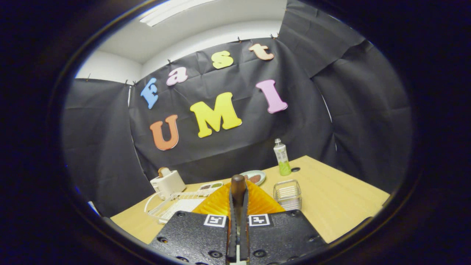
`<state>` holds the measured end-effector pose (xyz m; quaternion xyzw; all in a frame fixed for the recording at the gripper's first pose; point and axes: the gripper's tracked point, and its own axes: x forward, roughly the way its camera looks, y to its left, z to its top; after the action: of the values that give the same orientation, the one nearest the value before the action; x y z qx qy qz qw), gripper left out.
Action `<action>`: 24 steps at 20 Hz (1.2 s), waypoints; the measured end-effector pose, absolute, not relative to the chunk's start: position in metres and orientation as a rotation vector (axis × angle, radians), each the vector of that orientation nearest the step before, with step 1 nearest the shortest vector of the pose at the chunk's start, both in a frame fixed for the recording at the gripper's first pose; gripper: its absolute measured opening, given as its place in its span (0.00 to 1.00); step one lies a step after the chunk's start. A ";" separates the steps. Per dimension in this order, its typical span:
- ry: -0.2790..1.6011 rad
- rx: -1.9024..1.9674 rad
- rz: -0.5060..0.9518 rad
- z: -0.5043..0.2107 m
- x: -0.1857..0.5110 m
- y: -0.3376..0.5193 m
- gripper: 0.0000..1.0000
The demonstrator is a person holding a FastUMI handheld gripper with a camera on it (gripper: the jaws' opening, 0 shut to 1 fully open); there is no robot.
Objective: Take the plate from the dish rack, then take the spoon from the basket and place it into the plate.
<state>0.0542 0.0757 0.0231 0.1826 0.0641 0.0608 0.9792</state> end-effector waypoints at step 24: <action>0.216 0.488 0.045 -0.064 0.042 0.092 0.42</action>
<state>0.0423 0.0916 -0.0643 0.2411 0.1065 0.0222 0.9644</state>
